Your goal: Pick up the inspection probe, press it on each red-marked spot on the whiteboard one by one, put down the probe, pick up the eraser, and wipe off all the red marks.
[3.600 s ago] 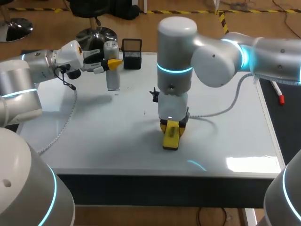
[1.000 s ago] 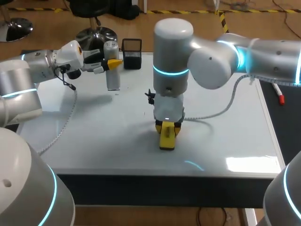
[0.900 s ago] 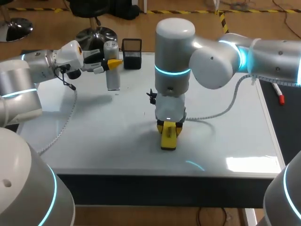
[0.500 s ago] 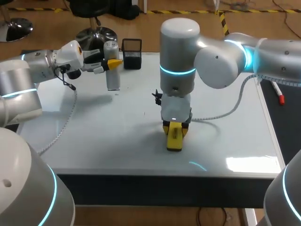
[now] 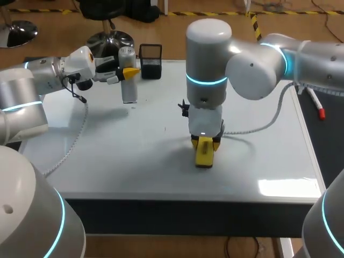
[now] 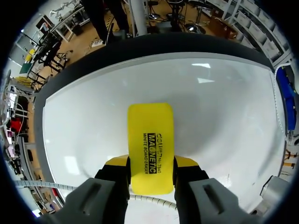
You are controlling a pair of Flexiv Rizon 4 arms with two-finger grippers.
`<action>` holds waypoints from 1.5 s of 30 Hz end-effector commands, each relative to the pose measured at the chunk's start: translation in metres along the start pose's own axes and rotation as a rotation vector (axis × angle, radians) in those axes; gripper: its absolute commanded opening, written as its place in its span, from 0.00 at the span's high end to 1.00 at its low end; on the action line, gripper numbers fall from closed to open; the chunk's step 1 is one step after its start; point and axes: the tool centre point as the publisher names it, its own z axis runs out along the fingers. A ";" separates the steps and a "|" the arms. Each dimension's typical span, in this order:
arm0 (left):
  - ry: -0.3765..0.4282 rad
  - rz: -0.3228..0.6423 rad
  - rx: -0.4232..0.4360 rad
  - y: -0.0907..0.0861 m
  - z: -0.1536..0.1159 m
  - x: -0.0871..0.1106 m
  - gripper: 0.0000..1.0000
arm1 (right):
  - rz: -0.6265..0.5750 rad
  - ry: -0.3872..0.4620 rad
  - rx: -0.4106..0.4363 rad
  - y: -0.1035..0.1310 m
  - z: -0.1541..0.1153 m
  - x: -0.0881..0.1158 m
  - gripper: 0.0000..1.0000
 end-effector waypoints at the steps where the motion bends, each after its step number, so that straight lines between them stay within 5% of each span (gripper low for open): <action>1: -0.001 0.002 0.001 0.000 0.001 0.000 1.00 | 0.003 0.009 0.037 -0.005 -0.032 0.010 1.00; 14: -0.001 0.002 0.001 0.000 0.001 0.000 1.00 | -0.004 -0.044 0.065 -0.033 -0.060 0.004 1.00; 37: -0.001 0.002 0.001 0.000 0.001 0.000 1.00 | -0.004 -0.044 0.067 -0.032 -0.061 0.002 1.00; 45: -0.001 0.002 0.001 0.000 0.001 0.000 1.00 | -0.002 -0.024 0.081 -0.071 -0.051 0.008 1.00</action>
